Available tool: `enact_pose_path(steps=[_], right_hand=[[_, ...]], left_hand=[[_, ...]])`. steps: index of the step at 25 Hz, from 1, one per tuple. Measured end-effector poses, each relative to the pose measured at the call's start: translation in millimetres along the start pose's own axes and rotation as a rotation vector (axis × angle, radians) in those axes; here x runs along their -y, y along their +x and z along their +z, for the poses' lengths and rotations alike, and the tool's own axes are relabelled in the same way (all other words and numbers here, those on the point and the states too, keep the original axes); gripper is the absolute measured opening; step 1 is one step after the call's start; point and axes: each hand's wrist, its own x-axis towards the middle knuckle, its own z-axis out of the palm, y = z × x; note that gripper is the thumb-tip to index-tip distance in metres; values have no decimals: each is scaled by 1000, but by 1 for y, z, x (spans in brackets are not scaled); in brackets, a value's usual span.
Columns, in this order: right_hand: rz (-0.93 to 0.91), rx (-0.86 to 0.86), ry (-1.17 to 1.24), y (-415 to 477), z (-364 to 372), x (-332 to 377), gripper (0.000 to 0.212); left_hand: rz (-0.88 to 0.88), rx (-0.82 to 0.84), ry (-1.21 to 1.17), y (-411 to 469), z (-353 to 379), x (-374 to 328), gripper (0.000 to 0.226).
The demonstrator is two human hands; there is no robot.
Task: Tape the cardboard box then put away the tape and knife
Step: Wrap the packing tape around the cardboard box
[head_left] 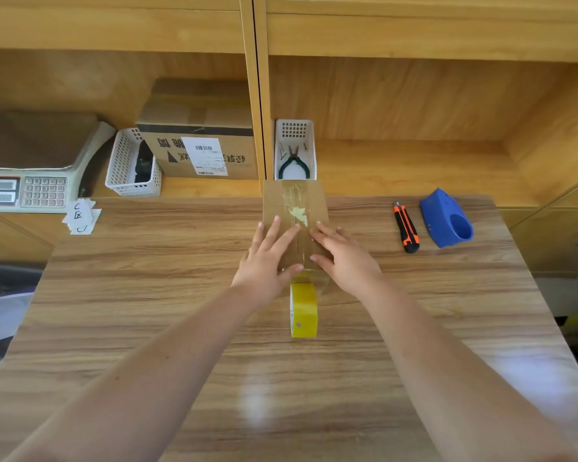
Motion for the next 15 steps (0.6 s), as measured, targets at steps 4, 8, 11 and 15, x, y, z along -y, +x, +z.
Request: enact_pose_path(steps=[4,8,11,15], right_hand=[[33,-52,20,0,-5,3,53],[12,-52,25,1,-7,6,48],[-7,-69,4,1,-8,6,44],[-12,-172,18,-1,-13,-5,43]], left_hand=[[-184,-250,-443,-29,8,-5,86],[-644,-357,-1104,-51,26,0,71],[-828,-121,-1350,-54,49,2,40],[-813,-24,-1264,-56,75,-7,36]])
